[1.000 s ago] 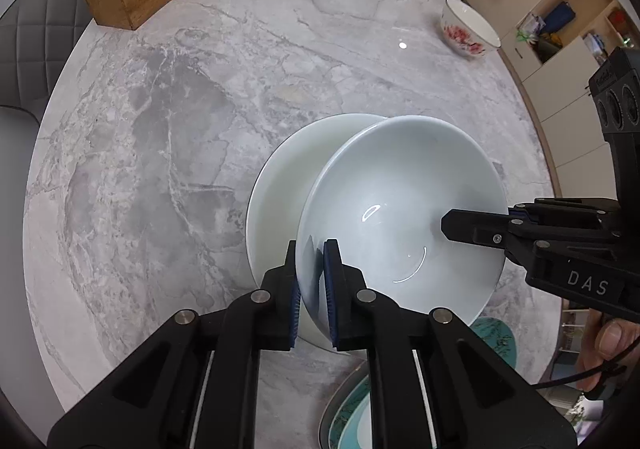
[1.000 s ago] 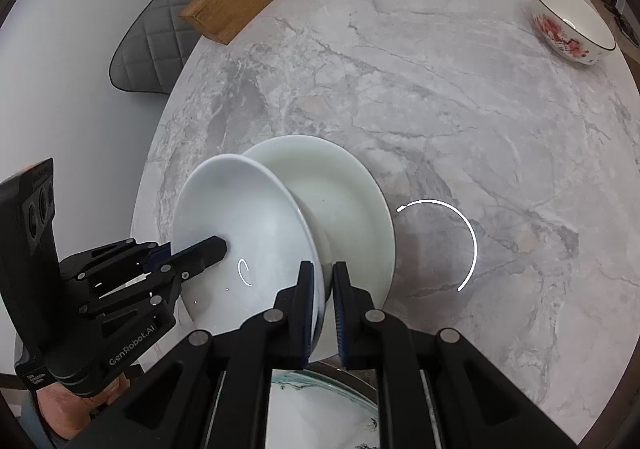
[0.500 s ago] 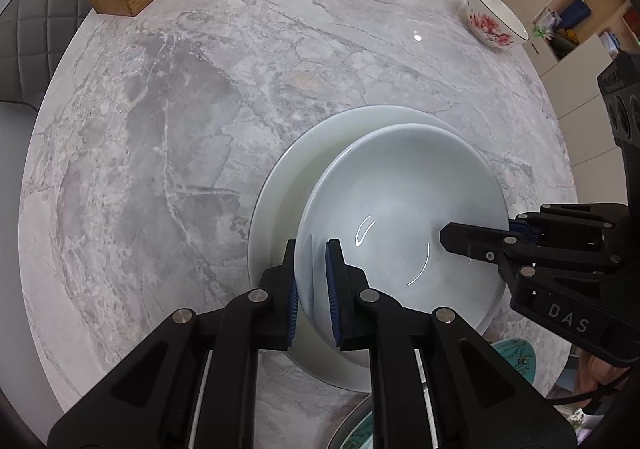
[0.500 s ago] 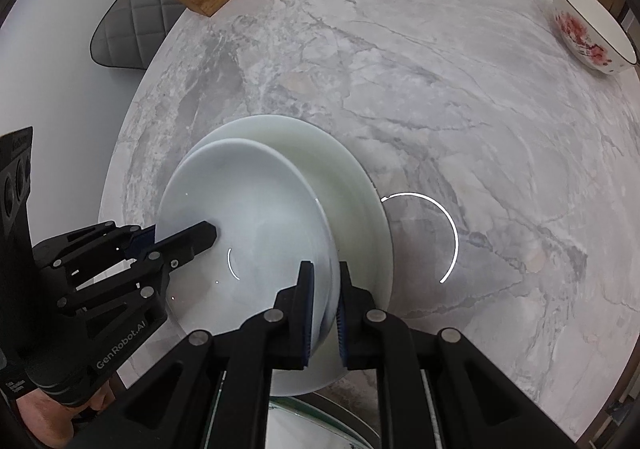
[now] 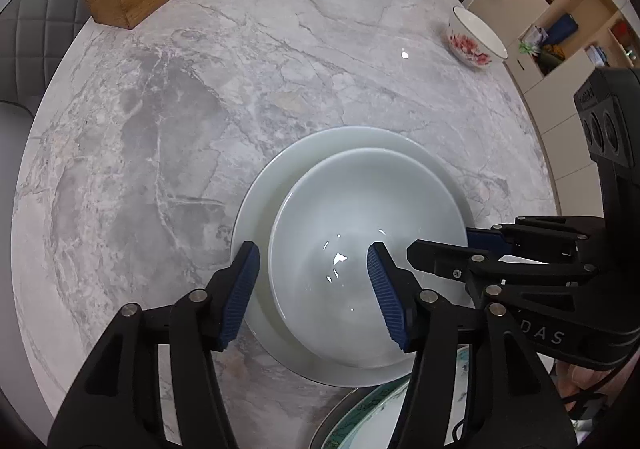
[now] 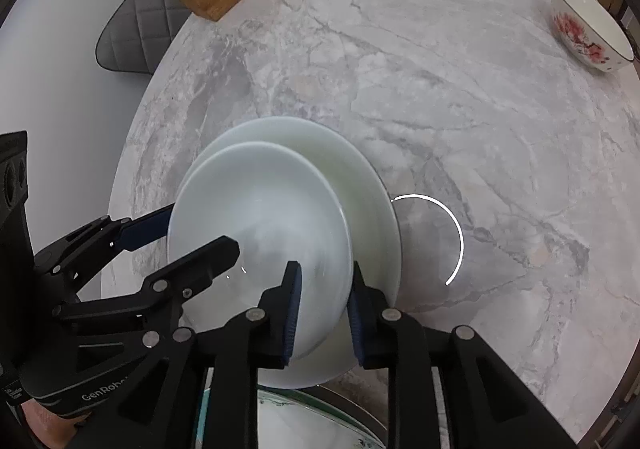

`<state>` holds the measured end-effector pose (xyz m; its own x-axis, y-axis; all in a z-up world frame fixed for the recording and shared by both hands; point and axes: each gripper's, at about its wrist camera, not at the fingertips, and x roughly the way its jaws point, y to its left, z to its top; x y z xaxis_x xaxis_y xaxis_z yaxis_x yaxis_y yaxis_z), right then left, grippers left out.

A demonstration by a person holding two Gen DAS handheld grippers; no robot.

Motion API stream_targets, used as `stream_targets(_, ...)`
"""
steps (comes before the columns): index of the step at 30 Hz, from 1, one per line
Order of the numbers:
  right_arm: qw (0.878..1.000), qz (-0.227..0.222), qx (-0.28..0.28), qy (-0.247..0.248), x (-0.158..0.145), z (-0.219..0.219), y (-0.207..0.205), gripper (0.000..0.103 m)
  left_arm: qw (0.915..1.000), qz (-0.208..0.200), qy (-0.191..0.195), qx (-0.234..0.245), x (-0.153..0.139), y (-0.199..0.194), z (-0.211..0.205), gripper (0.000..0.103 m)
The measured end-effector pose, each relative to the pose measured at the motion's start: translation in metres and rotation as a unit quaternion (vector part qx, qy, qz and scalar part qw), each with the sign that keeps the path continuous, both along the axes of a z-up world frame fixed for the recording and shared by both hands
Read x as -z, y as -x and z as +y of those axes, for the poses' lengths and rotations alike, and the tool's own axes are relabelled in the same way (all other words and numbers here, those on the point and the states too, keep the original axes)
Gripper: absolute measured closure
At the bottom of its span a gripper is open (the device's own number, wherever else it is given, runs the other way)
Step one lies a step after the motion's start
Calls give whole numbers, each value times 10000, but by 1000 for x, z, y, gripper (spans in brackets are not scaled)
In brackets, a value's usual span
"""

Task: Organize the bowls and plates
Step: 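Move both grippers to the rim of the pink floral bowl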

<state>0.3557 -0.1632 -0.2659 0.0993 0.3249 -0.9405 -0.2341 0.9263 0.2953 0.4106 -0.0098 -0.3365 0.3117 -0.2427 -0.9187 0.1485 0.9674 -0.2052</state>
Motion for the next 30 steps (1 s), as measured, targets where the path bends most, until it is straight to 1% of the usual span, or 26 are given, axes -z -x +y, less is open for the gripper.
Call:
stream_targets(1, 10000, -31, 22, -21, -3, -2, 0, 74, 10000, -22, 53, -14, -2, 1, 1, 43)
stream_targets(3, 9999, -113, 86, -21, -10, -6, 2, 63, 9999, -58, 104, -43, -7, 2, 3, 39)
stream_targets(4, 9998, -139, 127, -95, -13, -10, 3, 61, 9999, -79, 127, -60, -10, 4, 4, 34)
stream_targets(5, 9995, -165, 184, -202, -18, -14, 4, 56, 9998, -105, 119, -94, -13, 6, 6, 30)
stream_targets(6, 9990, -205, 234, -307, -22, -18, 6, 47, 9997, -129, 145, -125, -17, 9, 9, 27)
stream_targets(7, 9984, -254, 289, -412, -28, -23, 8, 41, 9995, -157, 213, -159, -22, 12, 13, 27)
stream_targets(8, 9971, -331, 384, -566, -35, -30, 11, 30, 9993, -174, 265, -187, -26, 14, 16, 25)
stream_targets(9, 9954, -414, 467, -731, -42, -37, 13, 22, 9991, -216, 296, -233, -31, 15, 20, 18)
stream_targets(10, 9936, -506, 535, -860, -49, -44, 15, 18, 9989, -243, 311, -258, -35, 16, 24, 5)
stream_targets(11, 9921, -608, 608, -913, -57, -53, 17, 12, 9987, -263, 332, -274, -39, 16, 27, 0)
stream_targets(12, 9914, -672, 663, -904, -63, -61, 17, 4, 9986, -291, 333, -296, -43, 15, 29, 0)
stream_targets(13, 9905, -750, 725, -898, -68, -69, 17, 0, 9986, -333, 288, -303, -48, 13, 30, 0)
stream_targets(16, 9875, -1028, 890, -797, -87, -100, 13, 0, 9979, -602, 51, -212, -67, 2, 27, 0)
stream_targets(19, 9864, -1155, 1011, -592, -100, -132, 2, 0, 9969, -773, -104, 34, -86, -16, 12, 0)
stream_targets(23, 9833, -1227, 1328, -180, -114, -182, -26, 0, 9937, -945, -311, 506, -110, -50, -24, 0)
stream_targets(26, 9783, -1244, 1646, -189, -124, -219, -51, 0, 9912, -1038, -371, 728, -125, -78, -55, 0)
stream_targets(28, 9760, -1316, 1729, -118, -129, -235, -69, 0, 9893, -1075, -446, 879, -131, -101, -77, 0)
stream_targets(30, 9747, -1381, 1760, -5, -131, -247, -88, 0, 9885, -1058, -575, 913, -134, -125, -100, 0)
